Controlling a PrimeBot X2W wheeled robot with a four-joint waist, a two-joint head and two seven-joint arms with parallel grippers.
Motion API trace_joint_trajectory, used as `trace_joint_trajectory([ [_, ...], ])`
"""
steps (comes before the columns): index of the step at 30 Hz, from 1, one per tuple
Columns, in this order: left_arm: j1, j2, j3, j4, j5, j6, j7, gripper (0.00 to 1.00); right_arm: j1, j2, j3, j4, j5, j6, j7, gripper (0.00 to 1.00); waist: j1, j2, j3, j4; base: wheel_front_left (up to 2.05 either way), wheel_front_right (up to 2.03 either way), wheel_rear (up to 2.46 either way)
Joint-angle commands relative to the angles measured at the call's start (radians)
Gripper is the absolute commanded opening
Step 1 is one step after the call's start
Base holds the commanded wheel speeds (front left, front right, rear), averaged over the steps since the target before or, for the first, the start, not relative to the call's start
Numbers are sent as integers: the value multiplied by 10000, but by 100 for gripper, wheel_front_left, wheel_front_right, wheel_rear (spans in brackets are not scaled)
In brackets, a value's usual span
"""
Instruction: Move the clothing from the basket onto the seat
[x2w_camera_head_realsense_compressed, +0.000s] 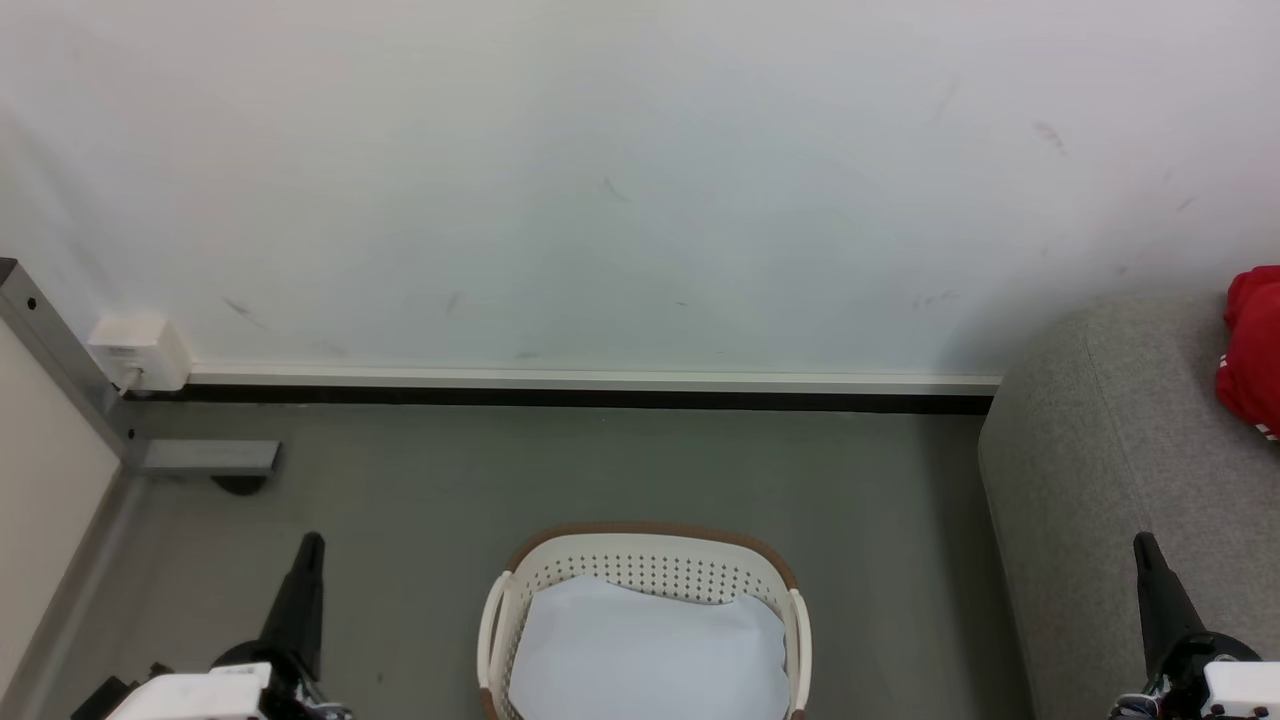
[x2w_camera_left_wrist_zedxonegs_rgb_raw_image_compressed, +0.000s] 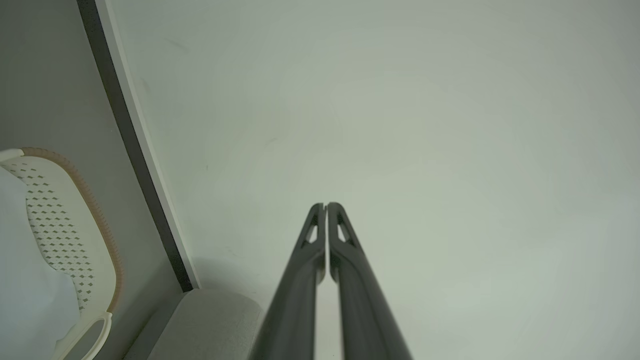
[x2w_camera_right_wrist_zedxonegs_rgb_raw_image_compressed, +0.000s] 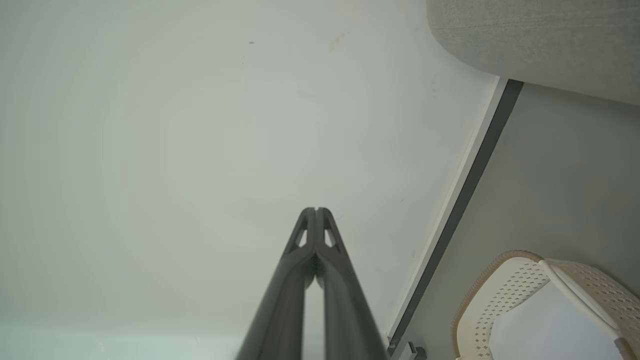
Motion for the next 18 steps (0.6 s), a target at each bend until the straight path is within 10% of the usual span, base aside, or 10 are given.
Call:
trace_joint_trajectory([
  [1,-80,23,19,-37,-138,-65,38,0,-131,-77,-41,-54,21,-21,26,0,0,0,0,0,0,0,0],
  [18,-80,23,18,-37,-138,-65,38,0,-132,-77,-40,-55,21,-21,26,0,0,0,0,0,0,0,0],
])
